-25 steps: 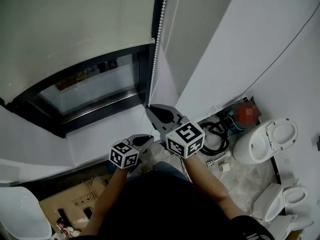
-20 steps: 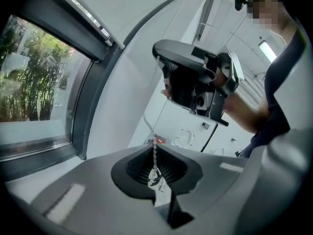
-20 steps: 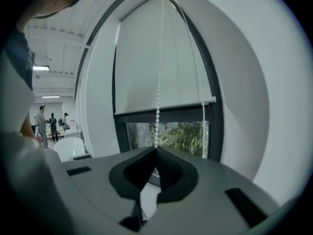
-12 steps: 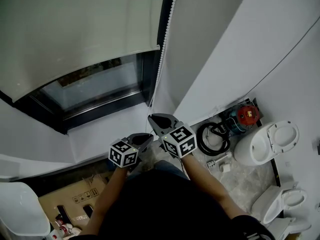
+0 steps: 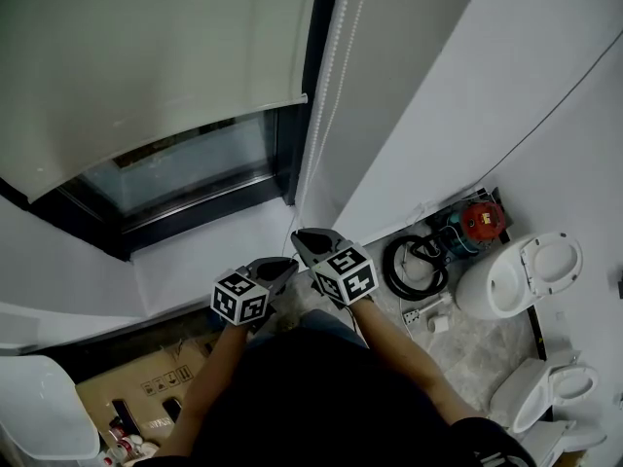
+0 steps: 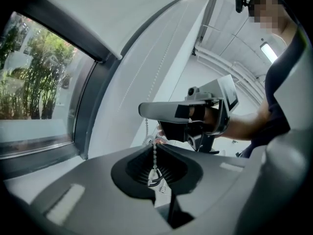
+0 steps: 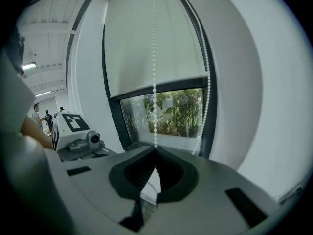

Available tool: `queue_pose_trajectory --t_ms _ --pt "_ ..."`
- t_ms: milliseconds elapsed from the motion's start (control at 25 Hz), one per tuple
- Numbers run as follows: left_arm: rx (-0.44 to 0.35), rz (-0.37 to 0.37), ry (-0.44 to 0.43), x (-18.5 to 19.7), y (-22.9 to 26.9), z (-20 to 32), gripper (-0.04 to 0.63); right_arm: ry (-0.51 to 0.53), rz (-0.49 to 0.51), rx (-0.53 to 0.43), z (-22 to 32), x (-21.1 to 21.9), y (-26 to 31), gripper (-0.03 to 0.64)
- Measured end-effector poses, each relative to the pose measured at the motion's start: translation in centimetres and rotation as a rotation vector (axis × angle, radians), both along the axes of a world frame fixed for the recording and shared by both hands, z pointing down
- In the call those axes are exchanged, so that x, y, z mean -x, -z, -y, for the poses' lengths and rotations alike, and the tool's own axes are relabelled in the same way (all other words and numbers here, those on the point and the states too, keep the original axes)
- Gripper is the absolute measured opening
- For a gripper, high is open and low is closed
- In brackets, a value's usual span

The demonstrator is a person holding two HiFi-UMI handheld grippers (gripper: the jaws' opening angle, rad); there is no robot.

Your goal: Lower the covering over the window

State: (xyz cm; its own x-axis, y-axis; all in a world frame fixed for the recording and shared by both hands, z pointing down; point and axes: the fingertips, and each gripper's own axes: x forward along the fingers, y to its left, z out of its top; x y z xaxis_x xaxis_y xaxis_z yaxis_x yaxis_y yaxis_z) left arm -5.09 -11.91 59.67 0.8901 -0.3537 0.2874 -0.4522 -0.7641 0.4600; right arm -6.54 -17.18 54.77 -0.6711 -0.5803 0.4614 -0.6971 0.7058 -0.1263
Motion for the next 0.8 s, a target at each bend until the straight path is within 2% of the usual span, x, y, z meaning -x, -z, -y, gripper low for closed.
queue_pose_trajectory --t_ms 120,160,200,240,400,480,680,800 --pt "-0.041 0.022 0.032 0.3 0.5 0.6 0.03 0.002 -0.002 0.009 -0.2 0.0 -0.5 0.012" --pt "-0.051 0.016 0.045 0.5 1.0 1.0 0.159 0.003 -0.001 0.01 -0.2 -0.1 -0.6 0.012" --pt "-0.063 0.014 0.052 0.6 1.6 1.4 0.249 0.004 0.002 0.012 -0.1 0.0 -0.6 0.012" --pt "-0.083 0.033 0.047 0.7 2.2 1.7 0.25 0.005 0.007 0.016 0.0 0.0 -0.6 0.012" --pt "-0.172 0.207 -0.026 0.5 2.9 1.9 0.25 0.015 0.01 0.019 0.1 -0.1 -0.5 0.012" --pt "-0.181 0.235 -0.042 0.6 3.2 2.0 0.252 0.016 0.007 0.018 0.2 -0.2 -0.5 0.012" --pt "-0.18 0.142 0.047 2.7 5.4 3.3 0.252 -0.005 -0.002 0.019 0.5 -1.2 -1.0 0.012" --pt "-0.216 0.092 0.094 3.4 7.8 4.3 0.252 -0.006 -0.008 0.019 0.5 -1.5 -1.1 0.012"
